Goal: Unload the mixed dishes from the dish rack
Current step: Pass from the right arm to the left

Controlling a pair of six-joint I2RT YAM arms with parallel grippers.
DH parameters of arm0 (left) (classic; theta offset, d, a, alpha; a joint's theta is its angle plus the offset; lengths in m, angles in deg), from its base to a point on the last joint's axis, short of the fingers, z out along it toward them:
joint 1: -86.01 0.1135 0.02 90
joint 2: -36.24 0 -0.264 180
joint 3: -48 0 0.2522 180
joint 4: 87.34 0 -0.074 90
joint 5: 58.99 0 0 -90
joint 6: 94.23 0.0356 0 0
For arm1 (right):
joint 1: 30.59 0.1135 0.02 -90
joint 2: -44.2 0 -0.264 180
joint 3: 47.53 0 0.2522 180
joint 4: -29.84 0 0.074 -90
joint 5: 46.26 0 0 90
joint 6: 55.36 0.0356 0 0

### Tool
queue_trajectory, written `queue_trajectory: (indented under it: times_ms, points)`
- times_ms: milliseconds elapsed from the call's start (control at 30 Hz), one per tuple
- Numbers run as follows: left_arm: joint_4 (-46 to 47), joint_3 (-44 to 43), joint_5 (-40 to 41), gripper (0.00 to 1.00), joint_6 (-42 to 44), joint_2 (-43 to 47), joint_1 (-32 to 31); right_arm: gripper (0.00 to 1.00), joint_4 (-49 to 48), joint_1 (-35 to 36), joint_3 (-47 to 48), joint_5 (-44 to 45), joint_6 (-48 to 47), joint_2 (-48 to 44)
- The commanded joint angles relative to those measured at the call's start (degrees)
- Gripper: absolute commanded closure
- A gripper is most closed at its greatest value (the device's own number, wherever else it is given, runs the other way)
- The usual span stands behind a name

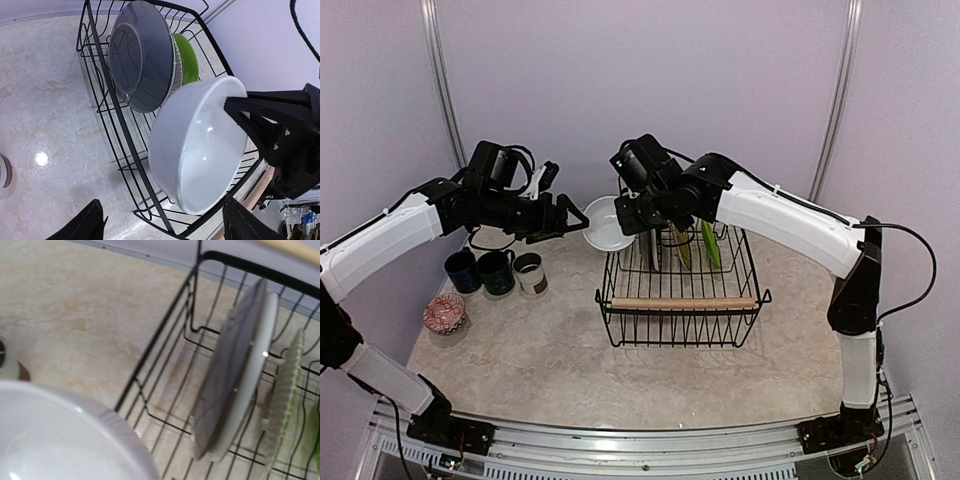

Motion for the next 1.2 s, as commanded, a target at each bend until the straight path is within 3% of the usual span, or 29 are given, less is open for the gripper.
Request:
queue_trajectory:
  times_ms: [0, 167, 500, 1033, 1167]
  points:
    - [-4.2, -2.4, 6.9, 0.28, 1.5, -2.6, -2.1, 1.00, -2.0, 1.5, 3.2, 1.1, -0.8, 1.3]
    - [-6.3, -3.5, 13.4, 0.39, 2.4, -3.3, -3.9, 1.00, -2.1, 2.2, 4.5, 1.1, -1.5, 2.0]
    - [-10.7, -6.1, 20.2, 0.72, 2.0, -6.4, -4.9, 1.00, -0.6, 3.7, 7.2, 4.3, -0.5, 4.5]
    - [-11.7, -6.4, 26.0, 0.85, 2.4, -8.1, -6.4, 1.00, -3.0, 5.3, 10.2, 4.4, -0.5, 8.3]
    - [-12.5, -6.9, 28.3, 0.96, 2.6, -8.7, -7.3, 1.00, -3.6, 5.4, 10.2, 4.2, -0.7, 8.4]
